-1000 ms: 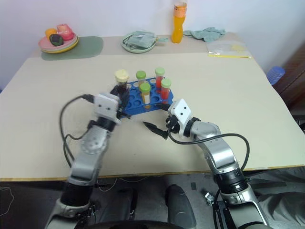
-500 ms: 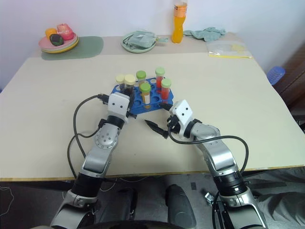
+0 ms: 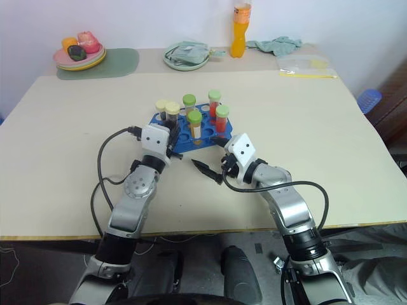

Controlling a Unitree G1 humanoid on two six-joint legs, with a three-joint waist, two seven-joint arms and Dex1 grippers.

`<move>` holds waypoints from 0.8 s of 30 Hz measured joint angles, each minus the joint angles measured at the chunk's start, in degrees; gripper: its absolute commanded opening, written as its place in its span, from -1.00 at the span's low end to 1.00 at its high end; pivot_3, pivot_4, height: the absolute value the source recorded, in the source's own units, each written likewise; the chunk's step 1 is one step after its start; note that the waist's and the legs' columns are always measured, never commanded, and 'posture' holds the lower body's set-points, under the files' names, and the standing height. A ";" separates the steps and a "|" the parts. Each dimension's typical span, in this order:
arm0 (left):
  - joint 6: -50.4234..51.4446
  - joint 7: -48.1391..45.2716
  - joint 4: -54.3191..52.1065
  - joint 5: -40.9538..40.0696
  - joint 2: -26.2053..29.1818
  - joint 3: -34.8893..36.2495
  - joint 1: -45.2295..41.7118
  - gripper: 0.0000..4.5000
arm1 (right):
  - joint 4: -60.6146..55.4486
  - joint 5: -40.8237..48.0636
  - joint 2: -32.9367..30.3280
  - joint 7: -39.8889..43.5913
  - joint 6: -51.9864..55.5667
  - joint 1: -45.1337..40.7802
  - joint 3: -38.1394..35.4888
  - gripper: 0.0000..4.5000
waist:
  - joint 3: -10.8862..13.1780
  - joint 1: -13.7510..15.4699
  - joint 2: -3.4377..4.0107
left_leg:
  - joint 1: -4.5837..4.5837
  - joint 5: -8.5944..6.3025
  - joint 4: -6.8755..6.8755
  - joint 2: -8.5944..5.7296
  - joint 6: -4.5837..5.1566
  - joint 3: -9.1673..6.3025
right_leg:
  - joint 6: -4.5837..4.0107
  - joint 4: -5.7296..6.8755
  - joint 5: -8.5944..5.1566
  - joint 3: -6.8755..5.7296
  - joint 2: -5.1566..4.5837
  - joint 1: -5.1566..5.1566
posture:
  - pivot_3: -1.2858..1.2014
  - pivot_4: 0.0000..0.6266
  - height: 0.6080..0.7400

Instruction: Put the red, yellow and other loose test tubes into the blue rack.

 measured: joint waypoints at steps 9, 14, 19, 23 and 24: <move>-1.50 -0.26 1.71 -2.50 -0.58 0.49 1.71 0.89 | 0.45 0.04 0.04 0.35 -0.61 -0.80 -0.05 1.00 | 0.00 -0.01 0.00 | 0.00 0.00 0.00 0.00 0.00 -0.01 | 0.00 0.00 0.00 0.00 0.01 0.00 | 0.03 -0.52 1.00; -1.67 -2.47 -4.50 -7.27 0.11 2.69 5.19 0.98 | 0.22 1.65 -1.93 2.20 0.20 -1.10 -2.01 1.00 | 0.00 -0.07 0.00 | 0.00 0.00 -0.01 0.04 0.00 -0.01 | -0.01 0.00 0.00 0.00 0.02 0.00 | 0.03 -0.52 1.00; 5.34 -11.99 -19.49 -17.40 12.08 10.40 14.46 0.98 | -0.70 6.15 -11.25 7.29 4.40 -0.87 -8.39 1.00 | 0.01 -0.25 0.02 | 0.02 -0.01 -0.04 0.10 0.01 0.03 | -0.03 0.00 -0.02 0.01 0.06 -0.01 | 0.03 -0.52 1.00; 11.55 -21.91 -22.93 -24.94 25.84 22.86 26.36 0.98 | 4.11 7.34 -19.12 9.47 5.91 0.07 -15.60 1.00 | 0.01 -0.30 0.02 | 0.04 -0.02 -0.05 0.16 0.03 0.07 | -0.07 -0.04 -0.04 0.01 0.13 0.00 | 0.03 -0.52 1.00; 12.52 -23.20 -22.59 -26.33 27.64 26.05 27.96 0.98 | 6.22 7.44 -20.28 9.73 6.20 0.19 -17.24 1.00 | 0.01 -0.16 0.02 | 0.04 -0.02 -0.04 0.16 0.03 0.07 | -0.09 -0.06 -0.05 0.01 0.13 0.04 | 0.03 -0.52 1.00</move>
